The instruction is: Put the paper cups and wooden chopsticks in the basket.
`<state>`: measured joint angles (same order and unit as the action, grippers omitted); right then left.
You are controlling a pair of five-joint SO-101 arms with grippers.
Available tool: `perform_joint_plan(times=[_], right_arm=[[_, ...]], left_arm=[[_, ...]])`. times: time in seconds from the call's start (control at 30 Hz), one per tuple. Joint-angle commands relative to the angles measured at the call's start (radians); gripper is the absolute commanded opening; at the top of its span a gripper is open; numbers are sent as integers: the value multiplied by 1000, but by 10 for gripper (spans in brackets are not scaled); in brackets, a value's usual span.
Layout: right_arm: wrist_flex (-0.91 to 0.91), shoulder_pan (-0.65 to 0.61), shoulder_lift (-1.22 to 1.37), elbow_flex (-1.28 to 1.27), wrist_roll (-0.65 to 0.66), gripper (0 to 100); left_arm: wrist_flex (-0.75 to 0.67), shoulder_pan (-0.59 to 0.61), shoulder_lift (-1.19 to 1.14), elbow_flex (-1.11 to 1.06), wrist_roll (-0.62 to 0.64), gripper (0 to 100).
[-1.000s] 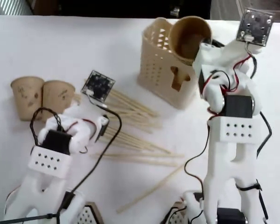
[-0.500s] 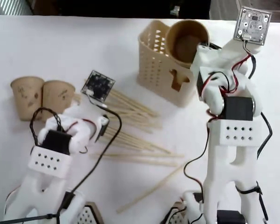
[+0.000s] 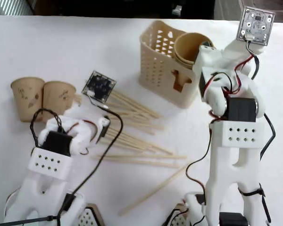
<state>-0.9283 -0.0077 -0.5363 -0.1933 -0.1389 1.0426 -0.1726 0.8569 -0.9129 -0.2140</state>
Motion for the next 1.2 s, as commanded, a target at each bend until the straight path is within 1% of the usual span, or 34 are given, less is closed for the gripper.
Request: perform_joint_plan(times=[0.0,0.1,0.2,0.3,0.4,0.53,0.63,0.83,1.03,1.17], right_arm=[[-87,1,-99,38,2,240],[-206,-33,-147,34,6,240],[-334,-81,-177,32,89,240],[-460,-143,-185,32,170,240],[-561,-203,-188,5,219,240],[-575,-232,-185,-117,288,240],[-518,-231,-193,-238,331,240],[-387,-231,-193,-440,328,240],[-329,-231,-193,-520,328,240],[-328,-231,-193,-522,328,240]], left_arm=[[-23,12,22,12,8,120],[-18,79,38,44,8,120],[6,222,81,129,2,120],[87,367,102,264,-11,122],[186,453,64,413,-117,170],[275,530,-122,591,-204,217],[351,558,-321,733,-265,237],[499,559,-708,987,-336,309],[560,559,-1053,1168,-341,365],[608,553,-1250,1281,-341,366]])
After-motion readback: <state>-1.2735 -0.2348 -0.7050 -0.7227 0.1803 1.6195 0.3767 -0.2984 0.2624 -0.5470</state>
